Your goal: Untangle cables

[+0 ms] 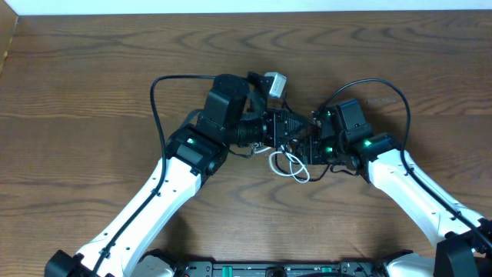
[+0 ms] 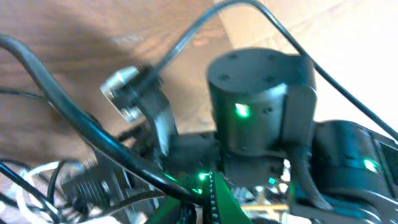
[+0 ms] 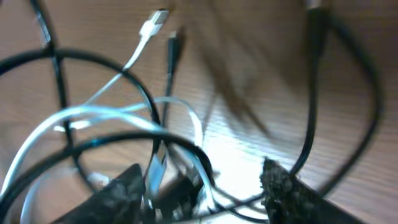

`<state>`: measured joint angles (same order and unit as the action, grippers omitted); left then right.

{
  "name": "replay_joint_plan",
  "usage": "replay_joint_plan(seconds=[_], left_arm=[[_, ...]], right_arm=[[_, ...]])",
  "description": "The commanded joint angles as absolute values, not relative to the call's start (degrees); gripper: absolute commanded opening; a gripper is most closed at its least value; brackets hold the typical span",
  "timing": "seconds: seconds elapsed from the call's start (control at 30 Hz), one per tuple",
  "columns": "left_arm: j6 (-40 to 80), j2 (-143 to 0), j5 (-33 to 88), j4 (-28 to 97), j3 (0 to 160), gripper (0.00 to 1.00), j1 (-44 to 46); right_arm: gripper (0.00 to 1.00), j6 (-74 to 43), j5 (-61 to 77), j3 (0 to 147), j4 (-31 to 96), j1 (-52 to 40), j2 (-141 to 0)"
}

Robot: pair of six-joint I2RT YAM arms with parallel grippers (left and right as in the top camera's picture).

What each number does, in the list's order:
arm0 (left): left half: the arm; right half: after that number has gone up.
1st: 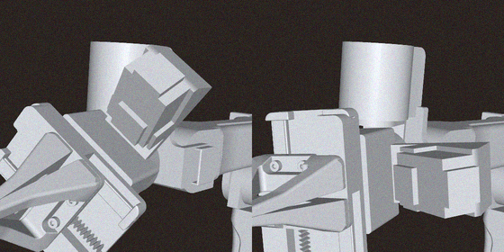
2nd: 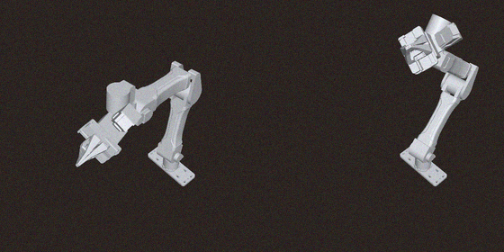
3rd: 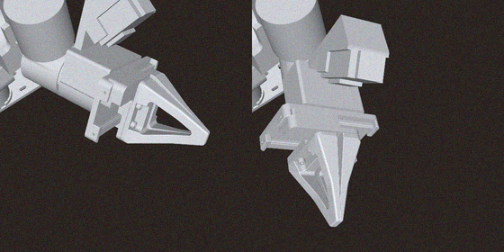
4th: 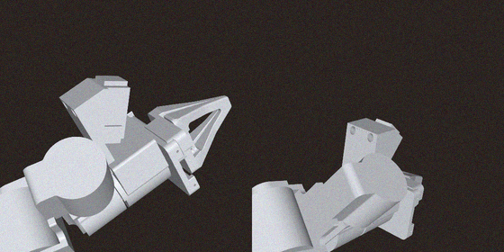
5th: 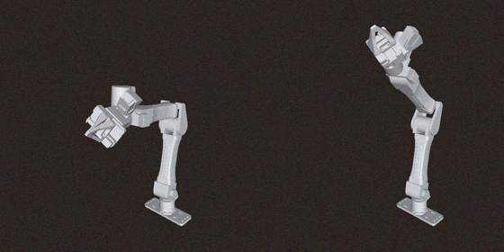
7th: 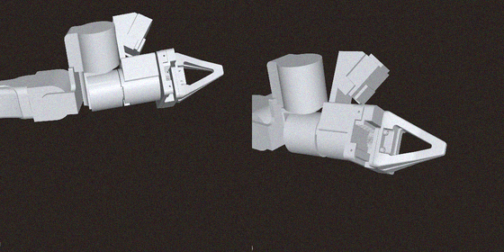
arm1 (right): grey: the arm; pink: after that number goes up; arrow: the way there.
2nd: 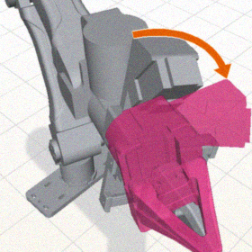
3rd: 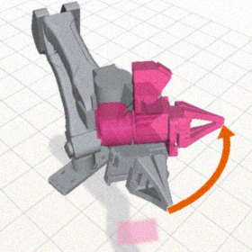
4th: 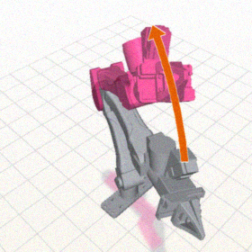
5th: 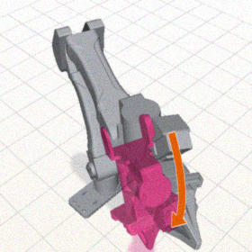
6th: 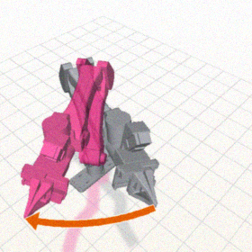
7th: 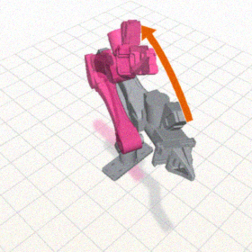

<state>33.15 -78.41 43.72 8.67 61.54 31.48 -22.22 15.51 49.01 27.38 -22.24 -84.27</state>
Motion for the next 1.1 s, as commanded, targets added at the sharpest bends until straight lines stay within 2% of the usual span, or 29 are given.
replay_joint_plan(seconds=[0.0,0.2,0.27,0.37,0.4,0.6,0.7,0.8,1.07], left_arm=[[34.6,-77.2,50.6,9.4,62.8,0.07,30.6],[30.0,-77.3,51.4,16.3,62.8,0.07,26.6],[27.4,-77.3,48.1,20.1,62.8,0.07,24.7],[26.4,-77.3,42.2,26.2,62.8,0.07,21.2],[25.5,-77.3,41.5,27.5,62.8,0.07,20.2],[22.7,-77.3,36.7,34.2,62.8,0.07,15.8],[22.5,-77.4,35.1,35.6,62.4,0.07,15.9],[22.5,-77.5,34.5,35.6,61.7,0.07,16.0],[26.3,-77.5,30.6,36.3,61.5,0.07,16.1]], right_arm=[[0.47,-22.1,6.3,48.6,27.4,-22.2,-84.0],[0.48,-24.8,3.6,48.6,27.0,-22.2,-84.0],[0.34,-24.8,3.4,48.5,27.6,-22.2,-84.1],[0.05,-24.8,2.3,47.8,29.0,-22.2,-84.2],[0.01,-24.9,1.7,47.6,29.6,-22.2,-84.3],[0.02,-28.9,-0.2,45.9,31.2,-22.2,-84.6],[0.24,-26.7,9.0,45.9,28.6,-22.4,-84.6],[0.41,-21.8,17.6,45.9,24.4,-23.0,-84.6],[0.46,-22.3,19.1,45.9,20.7,-26.7,-84.7]])
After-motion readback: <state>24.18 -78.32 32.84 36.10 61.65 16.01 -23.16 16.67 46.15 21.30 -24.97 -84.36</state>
